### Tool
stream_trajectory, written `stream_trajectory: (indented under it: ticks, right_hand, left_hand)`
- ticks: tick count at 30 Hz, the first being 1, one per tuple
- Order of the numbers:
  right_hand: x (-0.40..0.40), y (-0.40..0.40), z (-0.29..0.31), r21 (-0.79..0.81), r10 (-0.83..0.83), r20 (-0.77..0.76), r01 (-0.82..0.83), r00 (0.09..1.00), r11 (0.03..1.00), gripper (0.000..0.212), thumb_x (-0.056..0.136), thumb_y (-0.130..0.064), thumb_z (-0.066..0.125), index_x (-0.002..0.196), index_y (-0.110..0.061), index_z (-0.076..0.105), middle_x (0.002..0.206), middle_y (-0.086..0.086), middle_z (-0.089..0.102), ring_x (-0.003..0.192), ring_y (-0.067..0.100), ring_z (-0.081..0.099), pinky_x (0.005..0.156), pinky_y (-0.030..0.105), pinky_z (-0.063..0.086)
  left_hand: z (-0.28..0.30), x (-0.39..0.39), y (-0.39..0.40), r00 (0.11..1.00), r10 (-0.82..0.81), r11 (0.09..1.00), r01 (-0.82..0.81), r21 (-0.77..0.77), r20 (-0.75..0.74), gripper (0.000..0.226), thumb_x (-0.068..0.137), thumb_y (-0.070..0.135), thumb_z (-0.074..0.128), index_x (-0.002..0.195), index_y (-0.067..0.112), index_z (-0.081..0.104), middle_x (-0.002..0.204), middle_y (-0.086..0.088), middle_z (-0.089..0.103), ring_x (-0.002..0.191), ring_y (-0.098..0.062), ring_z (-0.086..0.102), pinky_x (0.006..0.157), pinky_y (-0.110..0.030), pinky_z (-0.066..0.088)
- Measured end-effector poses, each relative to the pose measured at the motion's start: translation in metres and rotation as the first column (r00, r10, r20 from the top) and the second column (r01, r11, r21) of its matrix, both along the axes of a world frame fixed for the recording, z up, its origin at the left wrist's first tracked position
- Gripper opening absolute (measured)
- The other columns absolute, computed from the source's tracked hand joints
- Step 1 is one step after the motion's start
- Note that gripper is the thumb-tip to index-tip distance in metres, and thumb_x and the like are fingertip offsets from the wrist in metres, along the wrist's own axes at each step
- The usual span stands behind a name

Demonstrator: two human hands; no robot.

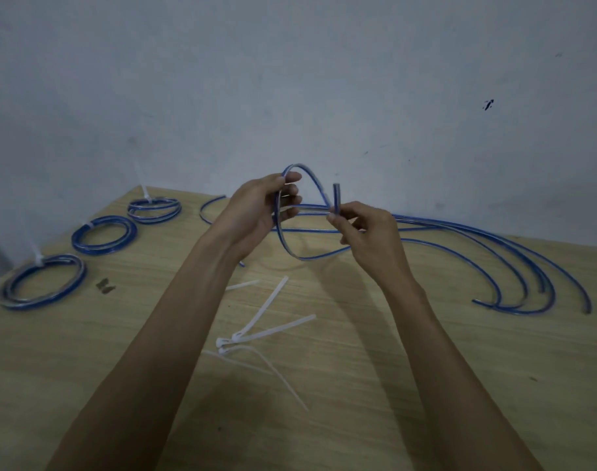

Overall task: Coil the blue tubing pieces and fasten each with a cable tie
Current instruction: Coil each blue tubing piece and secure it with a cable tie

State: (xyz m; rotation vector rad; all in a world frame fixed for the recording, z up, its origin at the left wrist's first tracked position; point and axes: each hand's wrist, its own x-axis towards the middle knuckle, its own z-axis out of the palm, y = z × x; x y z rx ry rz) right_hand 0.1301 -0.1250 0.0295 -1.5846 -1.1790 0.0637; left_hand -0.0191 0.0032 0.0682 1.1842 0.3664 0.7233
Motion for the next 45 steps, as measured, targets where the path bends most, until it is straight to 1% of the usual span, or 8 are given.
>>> stream_trajectory:
  ticks: [8, 13, 18, 24, 28, 35, 40, 45]
  right_hand:
    - [-0.018, 0.000, 0.019, -0.079, 0.108, 0.080, -0.101, 0.991, 0.992, 0.022, 0.091, -0.035, 0.072, 0.075, -0.021, 0.076, 0.078, -0.001, 0.069, 0.063, 0.006, 0.054, 0.062, 0.017, 0.039]
    - [-0.024, -0.002, 0.020, -0.146, 0.144, 0.007, -0.141, 0.990, 0.979, 0.025, 0.092, -0.039, 0.071, 0.071, -0.024, 0.074, 0.071, -0.003, 0.071, 0.071, 0.021, 0.064, 0.066, 0.030, 0.046]
    - [-0.031, 0.000, 0.020, -0.125, 0.161, 0.028, -0.156, 0.987, 0.980, 0.019, 0.091, -0.033, 0.073, 0.072, -0.036, 0.070, 0.078, -0.003, 0.072, 0.065, 0.004, 0.058, 0.067, 0.025, 0.045]
    - [-0.028, 0.003, 0.009, -0.257, 0.076, 0.007, -0.072, 0.997, 0.964, 0.023, 0.091, -0.035, 0.072, 0.106, -0.024, 0.058, 0.085, -0.006, 0.062, 0.072, 0.008, 0.058, 0.062, 0.022, 0.044]
    - [-0.025, 0.005, -0.003, -0.527, 0.172, 0.051, -0.120, 0.984, 0.841, 0.025, 0.092, -0.040, 0.069, 0.109, -0.024, 0.060, 0.083, 0.001, 0.066, 0.071, 0.010, 0.060, 0.066, 0.029, 0.046]
    - [-0.025, 0.006, -0.016, -0.633, 0.270, -0.165, -0.312, 0.949, 0.709, 0.015, 0.098, -0.030, 0.063, 0.109, -0.020, 0.063, 0.084, 0.003, 0.075, 0.053, 0.013, 0.063, 0.059, 0.029, 0.054]
    - [-0.012, 0.002, -0.016, -0.401, 0.066, -0.374, -0.225, 0.925, 0.888, 0.018, 0.099, -0.018, 0.057, 0.114, -0.017, 0.068, 0.111, 0.004, 0.072, 0.079, 0.018, 0.076, 0.065, 0.027, 0.058]
    - [-0.005, 0.008, -0.016, -0.079, -0.043, -0.697, -0.017, 0.716, 0.997, 0.022, 0.097, -0.020, 0.066, 0.113, -0.006, 0.067, 0.095, 0.010, 0.075, 0.079, 0.017, 0.074, 0.067, 0.025, 0.059]
  left_hand:
    - [-0.013, 0.013, -0.021, 0.989, 0.134, 0.942, -0.109, 0.317, -0.058, 0.038, 0.104, 0.035, 0.050, 0.105, 0.005, 0.073, 0.102, -0.009, 0.077, 0.101, -0.022, 0.073, 0.089, -0.034, 0.056]
    - [-0.011, 0.013, -0.026, 0.993, 0.121, 0.949, -0.116, 0.292, 0.003, 0.040, 0.103, 0.034, 0.052, 0.110, 0.000, 0.070, 0.103, -0.009, 0.076, 0.101, -0.019, 0.072, 0.085, -0.027, 0.056]
    - [-0.008, 0.012, -0.026, 0.996, 0.082, 0.974, -0.086, 0.208, 0.026, 0.026, 0.103, 0.026, 0.053, 0.097, 0.006, 0.067, 0.085, -0.005, 0.068, 0.084, -0.017, 0.067, 0.077, -0.031, 0.056]
    - [0.000, 0.012, -0.020, 0.988, 0.104, 0.994, -0.105, 0.009, 0.111, 0.023, 0.107, 0.025, 0.045, 0.090, 0.013, 0.055, 0.062, 0.004, 0.047, 0.057, -0.014, 0.052, 0.066, -0.031, 0.049]
    - [-0.001, 0.010, -0.020, 0.984, 0.165, 0.986, -0.167, 0.030, 0.063, 0.025, 0.105, 0.029, 0.049, 0.089, 0.012, 0.058, 0.059, 0.004, 0.047, 0.051, -0.012, 0.047, 0.058, -0.027, 0.047]
    - [0.001, 0.008, -0.020, 0.986, 0.166, 0.977, -0.164, 0.136, -0.004, 0.027, 0.106, 0.031, 0.047, 0.088, 0.014, 0.055, 0.055, 0.007, 0.033, 0.045, -0.009, 0.034, 0.050, -0.022, 0.040]
    - [0.003, 0.002, -0.016, 0.996, 0.057, 0.991, -0.048, 0.127, -0.063, 0.027, 0.107, 0.032, 0.044, 0.085, 0.017, 0.050, 0.060, 0.006, 0.023, 0.048, -0.009, 0.021, 0.047, -0.020, 0.027]
    - [0.002, 0.004, -0.021, 0.992, -0.003, 0.988, 0.022, 0.151, -0.123, 0.027, 0.107, 0.031, 0.043, 0.086, 0.017, 0.050, 0.058, 0.007, 0.023, 0.047, -0.008, 0.022, 0.047, -0.020, 0.027]
